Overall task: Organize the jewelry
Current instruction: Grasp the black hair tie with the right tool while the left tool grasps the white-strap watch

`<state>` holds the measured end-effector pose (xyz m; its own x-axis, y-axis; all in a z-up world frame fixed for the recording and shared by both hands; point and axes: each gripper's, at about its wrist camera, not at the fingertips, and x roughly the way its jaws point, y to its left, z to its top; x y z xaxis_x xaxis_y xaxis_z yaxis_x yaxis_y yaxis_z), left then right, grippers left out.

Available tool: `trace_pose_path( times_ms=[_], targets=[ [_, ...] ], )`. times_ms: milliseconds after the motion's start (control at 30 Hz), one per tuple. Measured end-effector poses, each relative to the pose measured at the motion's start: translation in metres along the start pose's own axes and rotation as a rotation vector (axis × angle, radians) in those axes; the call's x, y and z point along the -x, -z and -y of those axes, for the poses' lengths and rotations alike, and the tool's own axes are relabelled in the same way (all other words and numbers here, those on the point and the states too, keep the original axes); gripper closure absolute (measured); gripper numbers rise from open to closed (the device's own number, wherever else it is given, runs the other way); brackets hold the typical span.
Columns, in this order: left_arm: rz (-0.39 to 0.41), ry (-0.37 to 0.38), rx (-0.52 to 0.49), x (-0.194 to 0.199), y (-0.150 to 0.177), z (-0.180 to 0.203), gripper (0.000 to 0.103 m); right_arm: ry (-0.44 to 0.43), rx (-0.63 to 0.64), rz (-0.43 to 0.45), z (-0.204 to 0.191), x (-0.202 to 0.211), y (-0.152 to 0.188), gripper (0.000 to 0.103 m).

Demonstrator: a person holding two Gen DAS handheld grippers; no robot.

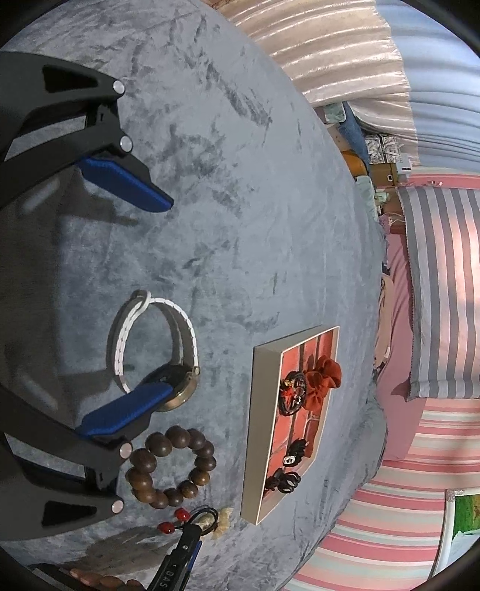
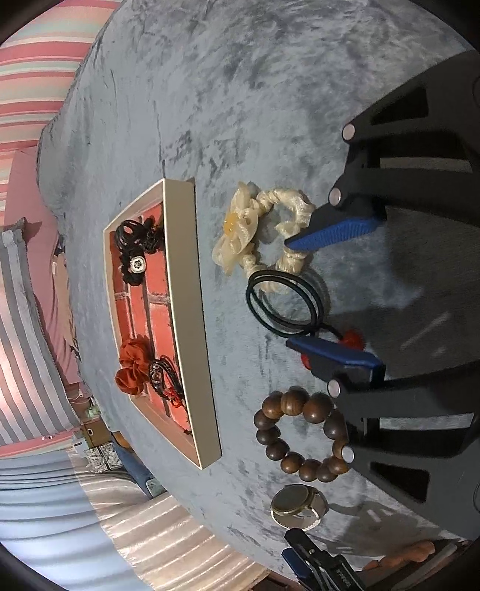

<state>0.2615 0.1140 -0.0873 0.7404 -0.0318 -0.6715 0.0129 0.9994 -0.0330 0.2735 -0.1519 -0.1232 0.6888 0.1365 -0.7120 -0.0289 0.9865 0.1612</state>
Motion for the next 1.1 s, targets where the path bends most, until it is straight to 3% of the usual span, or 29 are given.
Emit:
trace_pose_path(
  times_ms=[233,467,533,633,800,900,1100],
  targets=[
    [-0.015,0.005,-0.008,-0.004,0.002,0.0,0.013,-0.016,0.001,-0.006,0.0,-0.006,-0.001,0.089],
    [-0.03,0.014,-0.001,-0.007,0.003,-0.003,0.017,-0.007,0.009,-0.002,0.0,-0.005,-0.001,0.096],
    [-0.037,0.02,0.002,-0.008,0.003,-0.004,0.03,0.001,0.011,0.012,0.0,-0.003,-0.001,0.097],
    [-0.068,0.032,0.007,-0.014,0.004,-0.005,0.041,0.008,0.017,0.033,0.0,0.002,-0.001,0.097],
    [-0.077,0.045,0.016,-0.015,0.005,-0.006,0.042,0.004,0.021,0.062,0.001,0.007,0.0,0.097],
    [-0.101,0.066,0.015,-0.021,0.004,-0.006,0.057,0.001,0.027,0.078,0.0,0.011,0.0,0.097],
    [-0.102,0.075,-0.001,-0.023,0.002,-0.002,0.076,-0.007,0.036,0.11,-0.001,0.019,0.0,0.098]
  ],
)
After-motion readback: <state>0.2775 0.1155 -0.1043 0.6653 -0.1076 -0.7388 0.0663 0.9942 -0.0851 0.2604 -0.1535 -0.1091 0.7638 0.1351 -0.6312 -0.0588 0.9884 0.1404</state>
